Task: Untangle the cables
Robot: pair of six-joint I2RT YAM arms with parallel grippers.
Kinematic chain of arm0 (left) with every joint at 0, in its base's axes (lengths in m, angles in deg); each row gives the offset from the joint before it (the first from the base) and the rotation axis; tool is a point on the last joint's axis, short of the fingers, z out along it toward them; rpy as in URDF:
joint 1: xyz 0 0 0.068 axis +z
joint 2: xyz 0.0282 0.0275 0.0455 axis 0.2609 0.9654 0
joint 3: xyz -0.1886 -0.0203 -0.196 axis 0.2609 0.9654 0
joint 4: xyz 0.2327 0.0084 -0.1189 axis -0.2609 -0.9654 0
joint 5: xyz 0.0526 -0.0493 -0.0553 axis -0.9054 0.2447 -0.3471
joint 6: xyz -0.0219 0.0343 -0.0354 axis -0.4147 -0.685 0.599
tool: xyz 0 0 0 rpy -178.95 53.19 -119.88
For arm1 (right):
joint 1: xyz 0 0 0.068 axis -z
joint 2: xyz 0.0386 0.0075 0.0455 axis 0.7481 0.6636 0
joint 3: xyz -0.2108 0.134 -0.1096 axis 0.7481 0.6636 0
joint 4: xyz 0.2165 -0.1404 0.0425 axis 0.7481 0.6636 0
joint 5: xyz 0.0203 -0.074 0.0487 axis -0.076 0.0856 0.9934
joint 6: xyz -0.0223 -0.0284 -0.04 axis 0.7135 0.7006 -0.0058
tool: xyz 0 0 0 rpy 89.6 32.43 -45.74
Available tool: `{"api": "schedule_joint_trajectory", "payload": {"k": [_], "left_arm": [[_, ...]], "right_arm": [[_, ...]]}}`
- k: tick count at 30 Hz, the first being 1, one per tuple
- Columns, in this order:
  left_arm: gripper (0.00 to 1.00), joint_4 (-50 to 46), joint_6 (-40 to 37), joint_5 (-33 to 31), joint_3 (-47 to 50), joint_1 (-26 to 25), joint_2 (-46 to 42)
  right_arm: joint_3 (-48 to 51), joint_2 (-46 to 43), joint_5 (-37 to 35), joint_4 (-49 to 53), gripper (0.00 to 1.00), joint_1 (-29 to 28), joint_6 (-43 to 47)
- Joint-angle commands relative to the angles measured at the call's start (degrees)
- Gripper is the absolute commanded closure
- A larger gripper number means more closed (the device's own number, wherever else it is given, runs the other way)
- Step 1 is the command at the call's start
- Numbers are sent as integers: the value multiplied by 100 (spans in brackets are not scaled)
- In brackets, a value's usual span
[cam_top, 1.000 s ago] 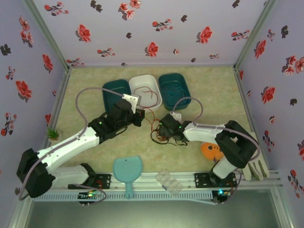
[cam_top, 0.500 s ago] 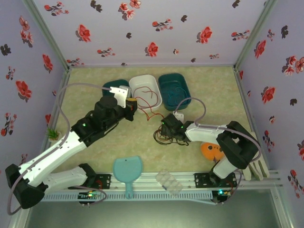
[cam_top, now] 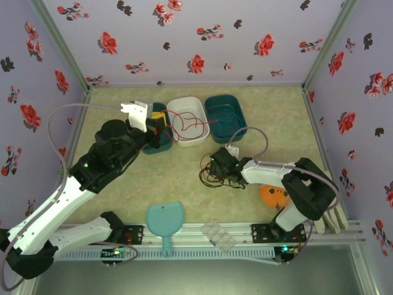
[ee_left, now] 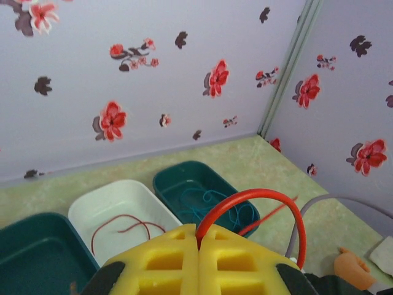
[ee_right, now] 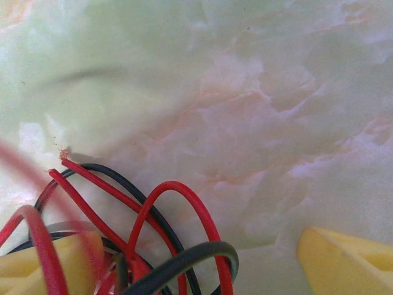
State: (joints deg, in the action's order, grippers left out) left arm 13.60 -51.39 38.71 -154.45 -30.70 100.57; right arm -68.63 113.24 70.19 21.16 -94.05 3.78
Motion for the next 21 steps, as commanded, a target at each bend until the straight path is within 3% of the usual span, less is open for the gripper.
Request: {"api": "schedule_joint_trajectory", "payload": {"k": [1, 10, 21], "left_arm": [[100, 40, -333, -125, -278, 46, -53], [100, -267, -471, -142, -713, 129, 364], [100, -1117, -599, -9, -2125, 775, 1973]], "right_arm": [[242, 125, -83, 516, 15, 148, -191], [37, -10, -87, 734, 14, 151, -9], [-357, -470, -40, 1185, 6, 142, 389]]}}
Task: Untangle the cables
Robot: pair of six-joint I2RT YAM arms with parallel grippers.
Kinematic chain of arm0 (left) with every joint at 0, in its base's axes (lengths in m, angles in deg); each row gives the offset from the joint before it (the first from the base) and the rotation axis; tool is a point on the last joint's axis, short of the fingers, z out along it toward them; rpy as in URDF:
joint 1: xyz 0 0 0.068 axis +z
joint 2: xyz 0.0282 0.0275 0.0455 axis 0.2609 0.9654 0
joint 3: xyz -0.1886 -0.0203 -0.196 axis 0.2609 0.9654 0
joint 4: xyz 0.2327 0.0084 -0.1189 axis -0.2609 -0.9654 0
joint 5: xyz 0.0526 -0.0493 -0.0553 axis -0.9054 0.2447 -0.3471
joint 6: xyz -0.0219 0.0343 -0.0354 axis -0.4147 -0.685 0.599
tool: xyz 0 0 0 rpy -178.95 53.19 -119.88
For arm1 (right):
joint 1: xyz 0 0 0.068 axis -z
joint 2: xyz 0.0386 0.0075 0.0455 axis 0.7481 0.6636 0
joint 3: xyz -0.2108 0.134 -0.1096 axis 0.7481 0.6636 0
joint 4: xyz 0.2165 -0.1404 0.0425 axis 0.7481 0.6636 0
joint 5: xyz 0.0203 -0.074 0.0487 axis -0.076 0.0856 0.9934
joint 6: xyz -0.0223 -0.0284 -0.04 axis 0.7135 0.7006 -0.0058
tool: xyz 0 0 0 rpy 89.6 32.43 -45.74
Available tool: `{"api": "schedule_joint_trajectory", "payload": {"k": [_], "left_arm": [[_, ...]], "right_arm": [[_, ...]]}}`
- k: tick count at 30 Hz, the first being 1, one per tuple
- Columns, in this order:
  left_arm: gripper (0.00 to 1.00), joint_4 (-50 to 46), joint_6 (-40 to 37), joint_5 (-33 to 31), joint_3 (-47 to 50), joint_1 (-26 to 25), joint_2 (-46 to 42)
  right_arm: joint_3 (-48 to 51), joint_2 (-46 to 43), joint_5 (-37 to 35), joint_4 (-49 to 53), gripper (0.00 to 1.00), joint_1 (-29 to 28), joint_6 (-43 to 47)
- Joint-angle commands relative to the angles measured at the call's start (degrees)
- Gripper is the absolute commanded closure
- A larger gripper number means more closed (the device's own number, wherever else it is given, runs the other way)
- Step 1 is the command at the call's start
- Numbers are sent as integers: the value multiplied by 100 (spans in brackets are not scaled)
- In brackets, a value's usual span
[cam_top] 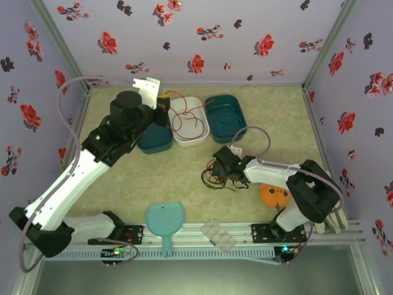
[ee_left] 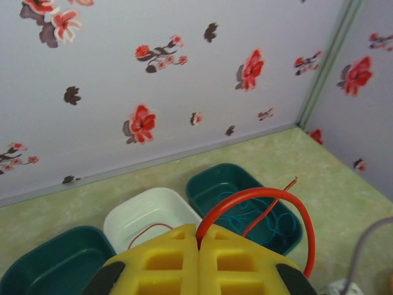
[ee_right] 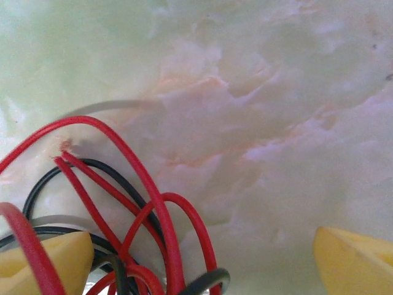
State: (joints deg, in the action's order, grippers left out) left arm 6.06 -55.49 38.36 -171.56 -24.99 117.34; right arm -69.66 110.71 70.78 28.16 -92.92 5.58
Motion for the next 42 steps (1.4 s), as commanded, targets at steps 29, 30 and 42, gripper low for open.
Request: {"api": "schedule_joint_trajectory", "payload": {"k": [29, 30, 42], "left_arm": [[100, -1864, -1115, 290, -3965, 1319, 3962], [100, -1891, -1218, 219, -4053, 1322, 4055], [100, -1682, -2305, -118, -4354, 1322, 4795]], "right_arm": [[-827, -1594, -1061, 1707, 1, 28, 340], [-863, -1608, -1092, 1763, 1, 28, 342], [-1091, -1937, -1603, 2124, 1, 32, 142]]}}
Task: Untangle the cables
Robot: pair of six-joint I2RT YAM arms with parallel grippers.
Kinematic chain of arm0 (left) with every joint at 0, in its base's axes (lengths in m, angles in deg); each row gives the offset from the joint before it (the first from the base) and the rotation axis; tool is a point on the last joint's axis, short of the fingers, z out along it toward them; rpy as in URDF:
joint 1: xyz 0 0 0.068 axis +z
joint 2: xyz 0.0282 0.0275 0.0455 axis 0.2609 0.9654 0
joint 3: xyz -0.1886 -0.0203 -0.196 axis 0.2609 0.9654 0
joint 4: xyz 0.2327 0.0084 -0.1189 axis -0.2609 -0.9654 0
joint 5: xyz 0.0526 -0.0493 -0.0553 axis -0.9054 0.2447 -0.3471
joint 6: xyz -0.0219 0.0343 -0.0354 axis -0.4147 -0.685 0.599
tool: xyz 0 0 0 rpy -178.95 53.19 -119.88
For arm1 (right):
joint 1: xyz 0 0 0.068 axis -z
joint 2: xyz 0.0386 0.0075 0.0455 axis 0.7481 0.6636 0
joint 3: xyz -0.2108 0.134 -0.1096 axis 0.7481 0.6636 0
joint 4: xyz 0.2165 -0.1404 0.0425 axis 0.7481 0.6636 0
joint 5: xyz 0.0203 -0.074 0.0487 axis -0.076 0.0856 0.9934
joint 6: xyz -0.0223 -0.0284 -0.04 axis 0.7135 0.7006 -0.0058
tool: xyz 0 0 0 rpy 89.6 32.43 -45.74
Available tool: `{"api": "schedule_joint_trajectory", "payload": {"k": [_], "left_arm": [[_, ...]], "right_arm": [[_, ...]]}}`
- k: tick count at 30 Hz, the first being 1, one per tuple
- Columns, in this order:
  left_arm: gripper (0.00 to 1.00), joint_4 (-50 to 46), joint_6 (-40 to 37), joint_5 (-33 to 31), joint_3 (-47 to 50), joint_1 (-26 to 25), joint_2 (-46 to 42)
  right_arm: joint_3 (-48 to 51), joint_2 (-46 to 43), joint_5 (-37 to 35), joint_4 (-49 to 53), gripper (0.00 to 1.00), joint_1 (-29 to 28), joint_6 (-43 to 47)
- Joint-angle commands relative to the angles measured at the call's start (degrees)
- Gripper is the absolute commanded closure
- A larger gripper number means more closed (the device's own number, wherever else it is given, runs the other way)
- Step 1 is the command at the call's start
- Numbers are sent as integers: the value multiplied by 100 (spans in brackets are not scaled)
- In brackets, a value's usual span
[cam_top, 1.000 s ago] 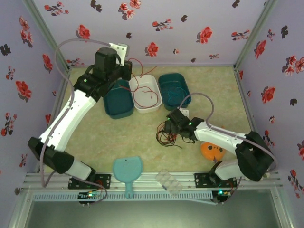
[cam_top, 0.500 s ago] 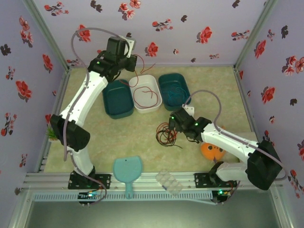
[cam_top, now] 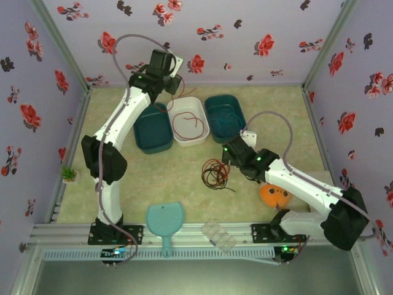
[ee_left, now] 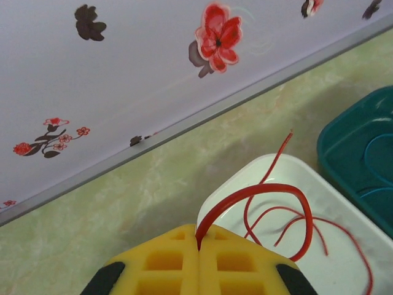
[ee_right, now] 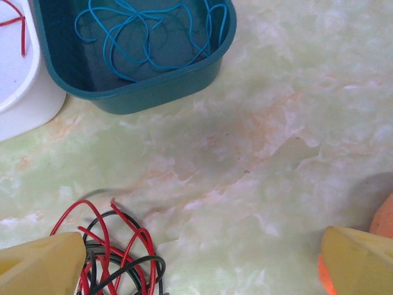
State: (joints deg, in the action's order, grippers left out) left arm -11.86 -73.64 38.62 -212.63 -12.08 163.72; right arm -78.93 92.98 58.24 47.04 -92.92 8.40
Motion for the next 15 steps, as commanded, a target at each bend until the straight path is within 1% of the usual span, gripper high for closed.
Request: {"api": "schedule_joint_trajectory", "payload": {"k": [1, 4, 6, 8, 15], "left_arm": [[100, 128, -612, -186, -280, 10, 221], [100, 235, -1020, -340, -330, -58, 370], [100, 483, -1229, -388, -221, -130, 386], [100, 736, -1227, -394, -184, -219, 411], [100, 1037, -1032, -399, -720, -616, 708]], "right_arm": [[-151, -214, -375, 236, 1, 37, -164], [-109, -380, -446, 260, 1, 37, -206], [-70, -480, -482, 270, 1, 37, -229], [-32, -553, -506, 277, 1, 37, -250], [61, -592, -476, 236, 1, 52, -301]]}}
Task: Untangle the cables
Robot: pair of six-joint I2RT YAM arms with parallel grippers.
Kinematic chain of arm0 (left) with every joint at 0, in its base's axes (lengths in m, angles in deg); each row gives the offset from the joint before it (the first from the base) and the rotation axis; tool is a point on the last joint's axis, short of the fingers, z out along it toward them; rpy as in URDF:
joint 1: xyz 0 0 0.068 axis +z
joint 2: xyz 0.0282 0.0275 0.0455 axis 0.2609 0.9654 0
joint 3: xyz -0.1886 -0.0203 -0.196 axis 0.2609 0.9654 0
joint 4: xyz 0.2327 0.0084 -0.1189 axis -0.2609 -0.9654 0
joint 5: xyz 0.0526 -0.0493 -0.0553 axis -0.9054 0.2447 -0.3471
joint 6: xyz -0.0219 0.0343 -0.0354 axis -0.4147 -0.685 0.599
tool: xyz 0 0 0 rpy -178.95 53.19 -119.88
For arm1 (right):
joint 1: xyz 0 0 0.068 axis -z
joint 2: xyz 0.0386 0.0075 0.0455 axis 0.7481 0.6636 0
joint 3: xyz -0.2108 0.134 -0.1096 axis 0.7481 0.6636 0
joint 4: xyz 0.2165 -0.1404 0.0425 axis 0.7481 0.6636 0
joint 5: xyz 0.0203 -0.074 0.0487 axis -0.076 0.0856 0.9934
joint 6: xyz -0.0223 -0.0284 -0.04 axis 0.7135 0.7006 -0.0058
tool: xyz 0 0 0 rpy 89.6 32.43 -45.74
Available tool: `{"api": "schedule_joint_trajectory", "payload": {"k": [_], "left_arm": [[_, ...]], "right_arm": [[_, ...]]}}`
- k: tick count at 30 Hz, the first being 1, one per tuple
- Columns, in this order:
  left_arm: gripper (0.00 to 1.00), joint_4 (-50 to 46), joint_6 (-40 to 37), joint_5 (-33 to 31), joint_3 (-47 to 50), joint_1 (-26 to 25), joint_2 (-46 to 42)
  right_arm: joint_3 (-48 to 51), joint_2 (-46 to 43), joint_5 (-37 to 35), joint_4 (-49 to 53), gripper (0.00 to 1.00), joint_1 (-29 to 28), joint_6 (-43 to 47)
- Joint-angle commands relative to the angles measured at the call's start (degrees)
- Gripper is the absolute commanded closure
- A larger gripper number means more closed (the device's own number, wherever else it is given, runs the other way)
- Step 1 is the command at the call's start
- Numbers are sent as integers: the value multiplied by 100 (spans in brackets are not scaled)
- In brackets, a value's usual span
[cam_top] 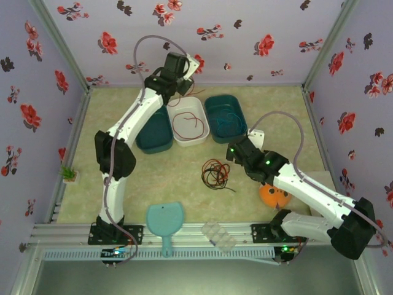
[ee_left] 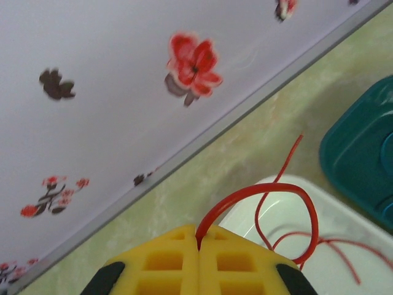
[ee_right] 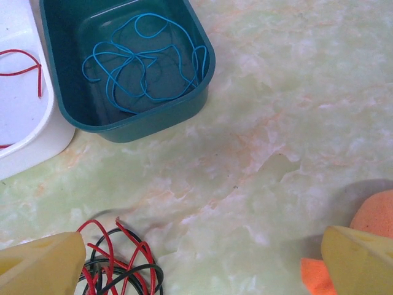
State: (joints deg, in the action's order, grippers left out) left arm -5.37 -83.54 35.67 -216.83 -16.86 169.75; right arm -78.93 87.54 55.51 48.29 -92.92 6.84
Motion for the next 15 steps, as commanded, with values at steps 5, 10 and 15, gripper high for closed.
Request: {"api": "schedule_joint_trajectory", "payload": {"k": [5, 10, 15], "left_arm": [[100, 951, 930, -92, 61, -145, 50], [100, 1789, 2083, 186, 1009, -141, -283], [100, 2912, 2972, 180, 2330, -120, -843]], "right_arm": [[141, -25, -140, 33, 1, 46, -145], [172, 43, -61, -38, 1, 50, -143], [229, 44, 2, -113, 1, 48, -142]]}}
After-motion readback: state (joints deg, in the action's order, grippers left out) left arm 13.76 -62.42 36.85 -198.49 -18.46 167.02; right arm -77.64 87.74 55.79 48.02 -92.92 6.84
